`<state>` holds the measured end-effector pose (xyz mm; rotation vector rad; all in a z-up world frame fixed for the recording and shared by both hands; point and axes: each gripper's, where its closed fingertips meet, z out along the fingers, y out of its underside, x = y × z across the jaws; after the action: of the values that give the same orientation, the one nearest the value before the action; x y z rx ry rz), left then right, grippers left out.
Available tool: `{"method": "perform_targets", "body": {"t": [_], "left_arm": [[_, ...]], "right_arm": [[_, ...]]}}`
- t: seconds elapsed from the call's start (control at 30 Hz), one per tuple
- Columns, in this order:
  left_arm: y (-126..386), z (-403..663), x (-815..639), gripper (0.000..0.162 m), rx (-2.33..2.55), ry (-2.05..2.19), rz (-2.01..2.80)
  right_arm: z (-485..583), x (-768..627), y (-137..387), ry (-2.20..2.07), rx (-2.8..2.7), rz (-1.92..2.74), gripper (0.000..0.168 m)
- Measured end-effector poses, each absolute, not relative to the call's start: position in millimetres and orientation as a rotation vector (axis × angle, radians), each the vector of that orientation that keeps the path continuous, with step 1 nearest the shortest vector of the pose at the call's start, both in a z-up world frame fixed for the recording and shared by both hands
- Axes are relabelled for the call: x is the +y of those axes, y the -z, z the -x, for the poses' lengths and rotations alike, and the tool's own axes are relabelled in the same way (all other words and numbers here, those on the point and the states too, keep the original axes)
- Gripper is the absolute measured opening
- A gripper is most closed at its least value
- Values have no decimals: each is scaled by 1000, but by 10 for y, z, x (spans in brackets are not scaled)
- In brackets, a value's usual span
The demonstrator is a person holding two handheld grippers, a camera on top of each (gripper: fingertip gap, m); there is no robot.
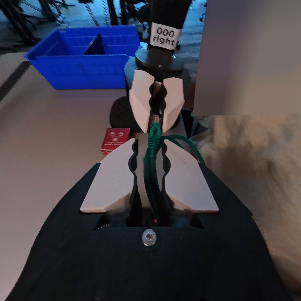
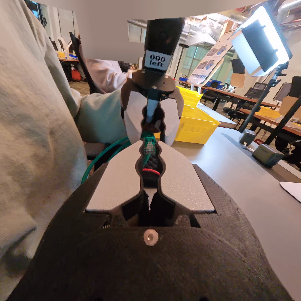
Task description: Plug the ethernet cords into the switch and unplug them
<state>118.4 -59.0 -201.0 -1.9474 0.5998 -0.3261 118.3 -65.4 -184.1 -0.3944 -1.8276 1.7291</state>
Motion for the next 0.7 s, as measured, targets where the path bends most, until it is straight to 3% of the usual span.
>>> {"method": "perform_targets", "body": {"t": [0.07, 0.47, 0.57, 0.6, 0.7], "left_arm": [[1993, -1222, -580, 13, 614, 310, 1893], [1910, -1116, -725, 7, 581, 289, 1883], [1964, -1129, -719, 9, 615, 264, 1899], [1965, -1115, -693, 17, 614, 232, 1900], [1910, -1162, -612, 24, 616, 225, 1872]], "right_arm": [[-1166, -661, 1825, -1744, -1795, 403, 12], [-1249, -525, 1712, -1768, -1763, 375, 12], [-1261, -527, 1748, -1780, -1801, 384, 12], [-1257, -523, 1756, -1791, -1801, 392, 12], [-1255, -544, 1760, -1836, -1793, 403, 12]]}}
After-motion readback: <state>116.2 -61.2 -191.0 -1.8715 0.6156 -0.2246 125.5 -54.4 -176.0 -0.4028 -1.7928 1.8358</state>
